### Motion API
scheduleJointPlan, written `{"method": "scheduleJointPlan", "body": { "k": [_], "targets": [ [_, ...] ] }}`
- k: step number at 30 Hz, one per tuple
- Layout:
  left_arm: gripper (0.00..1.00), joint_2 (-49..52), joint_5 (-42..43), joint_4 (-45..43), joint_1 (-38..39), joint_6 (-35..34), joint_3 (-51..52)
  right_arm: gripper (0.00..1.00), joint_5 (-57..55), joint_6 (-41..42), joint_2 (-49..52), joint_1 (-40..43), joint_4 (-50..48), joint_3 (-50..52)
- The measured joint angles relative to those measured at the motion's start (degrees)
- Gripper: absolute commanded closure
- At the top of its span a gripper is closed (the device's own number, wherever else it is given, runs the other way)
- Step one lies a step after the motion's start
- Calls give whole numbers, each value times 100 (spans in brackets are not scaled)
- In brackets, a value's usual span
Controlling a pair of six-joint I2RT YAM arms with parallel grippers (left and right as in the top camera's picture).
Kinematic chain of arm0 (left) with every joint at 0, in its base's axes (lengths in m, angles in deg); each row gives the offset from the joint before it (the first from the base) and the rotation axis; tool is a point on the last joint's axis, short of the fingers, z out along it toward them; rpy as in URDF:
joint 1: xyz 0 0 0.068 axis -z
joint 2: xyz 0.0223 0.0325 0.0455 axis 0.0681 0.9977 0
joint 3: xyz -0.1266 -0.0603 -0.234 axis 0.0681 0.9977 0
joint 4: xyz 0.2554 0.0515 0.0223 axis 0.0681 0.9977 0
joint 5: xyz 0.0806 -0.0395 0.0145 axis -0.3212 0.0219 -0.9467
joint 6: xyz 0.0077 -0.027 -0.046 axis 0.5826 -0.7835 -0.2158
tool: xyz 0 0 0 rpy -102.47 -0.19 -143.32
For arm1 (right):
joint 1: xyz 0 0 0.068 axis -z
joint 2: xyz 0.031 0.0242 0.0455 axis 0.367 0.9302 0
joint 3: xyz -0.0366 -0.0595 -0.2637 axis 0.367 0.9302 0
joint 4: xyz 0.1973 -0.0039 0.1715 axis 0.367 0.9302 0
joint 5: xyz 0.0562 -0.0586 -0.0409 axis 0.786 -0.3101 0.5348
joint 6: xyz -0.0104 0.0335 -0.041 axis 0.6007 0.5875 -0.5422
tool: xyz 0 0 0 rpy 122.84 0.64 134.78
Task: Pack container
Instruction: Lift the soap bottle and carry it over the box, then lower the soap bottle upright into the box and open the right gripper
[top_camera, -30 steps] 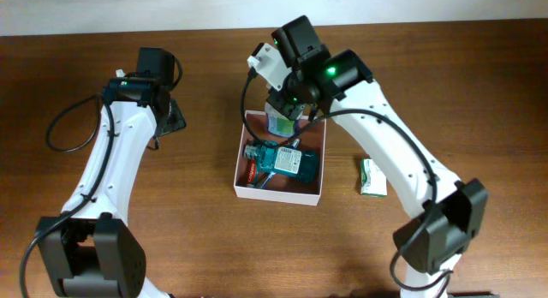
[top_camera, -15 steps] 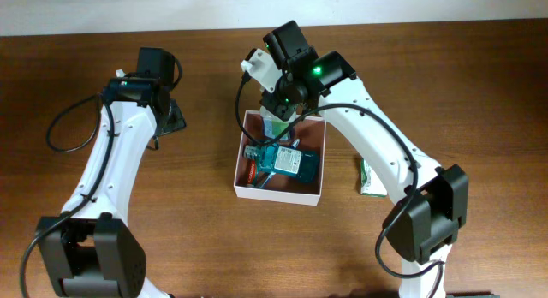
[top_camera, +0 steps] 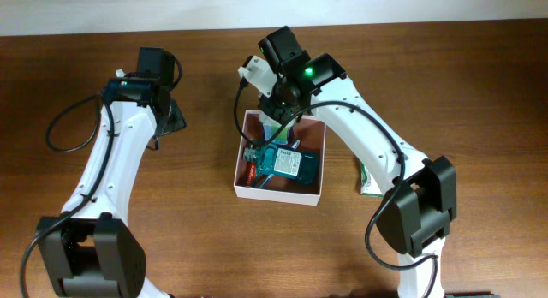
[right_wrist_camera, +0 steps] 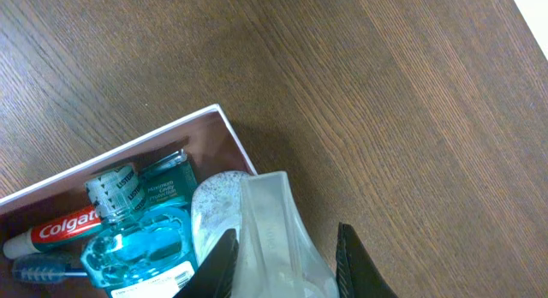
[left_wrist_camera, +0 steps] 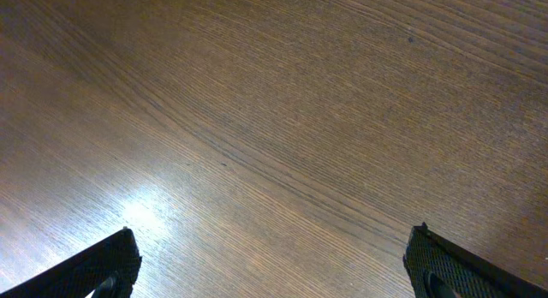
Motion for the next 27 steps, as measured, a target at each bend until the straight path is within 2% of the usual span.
{"method": "scheduleJointPlan", "body": {
  "k": [3,12,14,23,25,27],
  "targets": [
    [1,0,0,0,0,0,0,55,4,-37,2,0,2,0],
    [1,0,0,0,0,0,0,53,0,-52,2,0,162,-35],
    [1,0,0,0,0,2,0,47,0,-44,2,0,184,-37],
    [1,0,0,0,0,0,0,29,-7,33,2,0,181,-181],
    [1,0,0,0,0,0,0,21,-31,133,-11,0,179,-295],
    [1,0,0,0,0,0,0,19,-111,308,-68,0,179,-402]
  ]
}}
